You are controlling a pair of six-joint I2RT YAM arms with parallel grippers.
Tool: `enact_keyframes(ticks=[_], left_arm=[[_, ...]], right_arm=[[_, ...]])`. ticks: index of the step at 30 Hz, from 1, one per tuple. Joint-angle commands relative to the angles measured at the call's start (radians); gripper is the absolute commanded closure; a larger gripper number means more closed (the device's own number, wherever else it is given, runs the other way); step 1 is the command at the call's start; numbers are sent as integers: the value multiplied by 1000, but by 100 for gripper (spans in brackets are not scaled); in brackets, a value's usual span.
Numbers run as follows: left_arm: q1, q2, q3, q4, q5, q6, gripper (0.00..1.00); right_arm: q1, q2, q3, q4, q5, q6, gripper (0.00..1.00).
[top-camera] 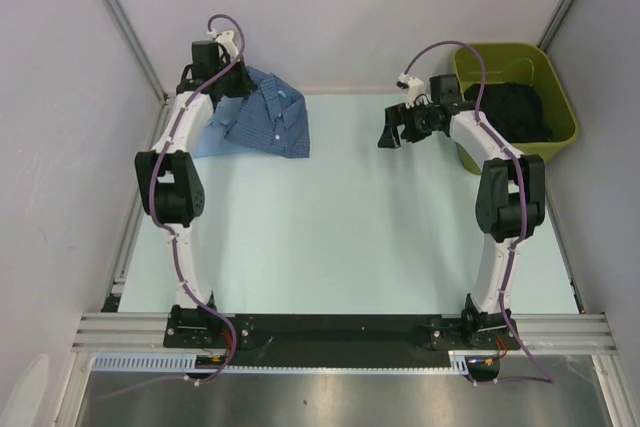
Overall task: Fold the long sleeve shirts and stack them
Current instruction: Neatly place the folded shirt to the corner
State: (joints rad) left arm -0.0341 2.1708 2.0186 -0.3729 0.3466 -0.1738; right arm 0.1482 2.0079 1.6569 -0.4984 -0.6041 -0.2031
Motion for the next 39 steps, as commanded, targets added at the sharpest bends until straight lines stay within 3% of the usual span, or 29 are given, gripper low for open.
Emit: enact_keyframes(ticks=[1,12,39], left_arm=[[19,-66,51,-18,-46,68,100],[31,-137,40,-14,-43,109,100],[31,-233,19,-41,9,45,100]], right_arm=[[1,-47,3,30,10,-6,0],[5,-49,-6,49,3,5,0],[21,-74,-40,66,-5,4,0]])
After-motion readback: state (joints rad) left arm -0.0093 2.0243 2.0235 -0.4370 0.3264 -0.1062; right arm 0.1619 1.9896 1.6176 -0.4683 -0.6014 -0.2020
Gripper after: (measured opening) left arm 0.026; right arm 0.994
